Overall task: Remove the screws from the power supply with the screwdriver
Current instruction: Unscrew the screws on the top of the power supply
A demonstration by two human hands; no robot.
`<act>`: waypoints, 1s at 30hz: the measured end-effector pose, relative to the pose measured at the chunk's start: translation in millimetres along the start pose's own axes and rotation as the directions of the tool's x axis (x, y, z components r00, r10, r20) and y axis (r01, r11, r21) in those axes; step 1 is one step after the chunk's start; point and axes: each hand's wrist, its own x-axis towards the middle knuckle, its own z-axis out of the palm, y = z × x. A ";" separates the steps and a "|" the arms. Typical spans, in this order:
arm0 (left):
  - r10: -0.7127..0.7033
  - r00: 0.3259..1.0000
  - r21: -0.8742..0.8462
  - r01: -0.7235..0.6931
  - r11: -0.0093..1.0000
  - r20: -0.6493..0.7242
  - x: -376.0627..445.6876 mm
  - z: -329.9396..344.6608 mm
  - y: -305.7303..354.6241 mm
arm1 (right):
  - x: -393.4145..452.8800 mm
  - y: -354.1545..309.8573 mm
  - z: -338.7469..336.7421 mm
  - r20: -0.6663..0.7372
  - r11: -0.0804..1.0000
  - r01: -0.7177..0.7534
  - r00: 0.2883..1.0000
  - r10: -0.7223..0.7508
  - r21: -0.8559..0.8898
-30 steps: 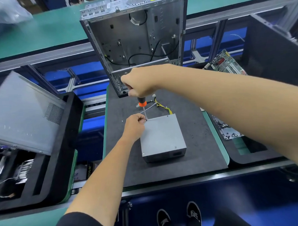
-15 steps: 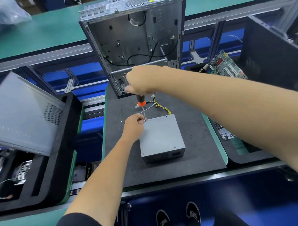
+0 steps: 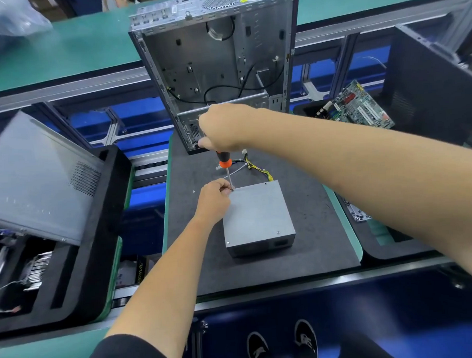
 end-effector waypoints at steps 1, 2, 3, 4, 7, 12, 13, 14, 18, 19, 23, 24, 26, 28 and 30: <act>-0.001 1.000 -0.002 0.001 1.000 0.001 -0.2 0.0 -0.3 | 0.3 0.7 -2.1 0.054 0.998 0.033 0.998 -0.036 0.059; -0.006 1.000 -0.003 0.006 1.000 0.004 -0.5 -0.4 -0.4 | -0.5 1.4 -4.9 0.098 0.989 0.063 0.992 -0.076 0.136; -0.011 1.000 -0.003 0.011 1.000 0.009 -0.6 -0.8 -0.4 | -1.5 2.3 -7.7 0.132 0.974 0.079 0.985 -0.109 0.212; -0.014 1.000 0.001 0.014 1.000 0.014 -0.7 -1.1 -0.5 | -3.1 2.7 -10.0 0.163 0.958 0.080 0.978 -0.129 0.276; -0.001 1.000 0.001 0.001 1.000 0.029 -0.7 -1.8 -0.5 | -4.6 1.4 -4.7 0.132 0.953 0.066 0.985 -0.109 0.296; 0.009 0.999 0.008 -0.009 1.000 0.042 -0.6 -2.7 -1.0 | -2.4 2.7 5.8 -0.060 0.999 -0.019 0.998 0.022 0.042; 0.008 0.999 0.006 -0.008 1.000 0.041 -0.6 -2.4 -1.4 | -1.6 2.5 3.7 -0.024 0.997 0.006 1.000 -0.004 0.078; 0.008 0.999 0.003 -0.008 1.000 0.041 -0.5 -2.3 -1.6 | -0.8 2.7 1.3 0.011 0.989 0.044 0.999 -0.046 0.140; 0.017 0.999 -0.002 -0.017 1.000 0.039 -0.7 -2.6 -1.6 | -8.4 3.0 -7.5 0.119 0.903 0.098 0.980 -0.161 0.418; 0.019 0.999 -0.003 -0.019 1.000 0.039 -0.3 -2.6 -1.5 | -9.8 1.5 -5.4 0.102 0.906 0.105 0.982 -0.160 0.410; 0.014 0.999 0.002 -0.014 1.000 0.035 0.3 -2.2 -2.0 | -6.7 -4.6 1.2 -0.014 0.996 0.031 0.999 -0.030 0.085; 0.012 0.999 0.010 -0.013 1.000 0.034 0.2 -2.1 -2.1 | -4.0 -4.6 0.5 -0.019 0.999 0.033 0.999 -0.033 0.003; 0.010 0.999 0.014 -0.010 1.000 0.035 0.6 -1.1 -2.8 | 0.7 -3.1 -2.0 0.038 0.996 0.077 0.996 -0.078 0.034; 0.002 0.999 0.007 -0.003 1.000 0.036 1.4 -0.3 -3.2 | 0.8 -0.9 -4.5 0.104 0.977 0.125 0.984 -0.144 0.172; -0.001 0.999 0.002 0.001 1.000 0.034 1.9 -0.3 -4.1 | -4.1 0.3 -9.1 0.138 0.955 0.138 0.974 -0.179 0.264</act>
